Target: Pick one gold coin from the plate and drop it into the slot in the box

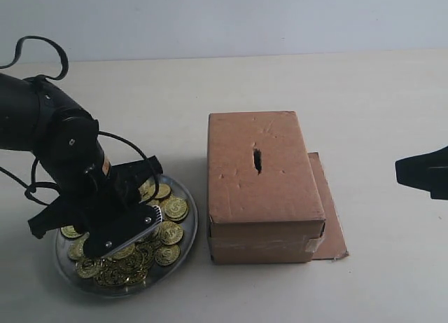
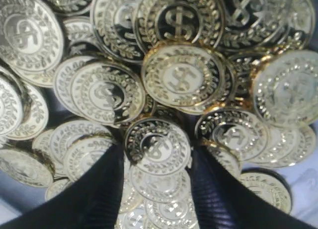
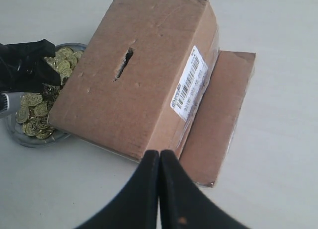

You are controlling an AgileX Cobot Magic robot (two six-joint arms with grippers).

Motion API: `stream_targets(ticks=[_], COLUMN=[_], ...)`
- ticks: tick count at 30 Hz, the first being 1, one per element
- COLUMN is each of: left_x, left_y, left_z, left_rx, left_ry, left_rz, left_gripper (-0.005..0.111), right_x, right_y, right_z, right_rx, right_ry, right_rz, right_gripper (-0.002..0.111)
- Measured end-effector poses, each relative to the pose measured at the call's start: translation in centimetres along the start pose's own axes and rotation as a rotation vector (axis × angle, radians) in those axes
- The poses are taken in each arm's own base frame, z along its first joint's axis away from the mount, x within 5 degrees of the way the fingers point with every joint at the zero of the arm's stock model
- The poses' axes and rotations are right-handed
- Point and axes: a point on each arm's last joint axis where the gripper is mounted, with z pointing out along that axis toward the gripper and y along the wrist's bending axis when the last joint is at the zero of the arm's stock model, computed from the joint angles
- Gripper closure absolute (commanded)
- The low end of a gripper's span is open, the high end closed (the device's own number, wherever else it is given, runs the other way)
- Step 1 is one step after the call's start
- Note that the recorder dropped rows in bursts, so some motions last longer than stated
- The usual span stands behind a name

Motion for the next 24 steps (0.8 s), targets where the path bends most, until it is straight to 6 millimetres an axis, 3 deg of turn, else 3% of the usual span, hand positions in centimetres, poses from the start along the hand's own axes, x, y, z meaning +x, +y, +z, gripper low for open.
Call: stream_targets(ticks=[5, 17, 24], left_x=[0.0, -0.1, 0.0], left_y=[-0.3, -0.4, -1.3], left_z=[0.0, 0.0, -1.0], left_rx=[0.043, 0.057, 0.131], left_ry=[-0.009, -0.013, -0.007], left_rz=[0.005, 0.006, 0.035], left_gripper=[0.056, 0.056, 0.058], right_x=[0.0, 0.0, 0.0], right_y=[0.0, 0.0, 0.0], right_z=[0.0, 0.0, 0.0], right_rx=[0.000, 0.000, 0.000], right_ry=[0.000, 0.000, 0.000], right_rz=[0.000, 0.000, 0.000], right_gripper=[0.108, 0.108, 0.108])
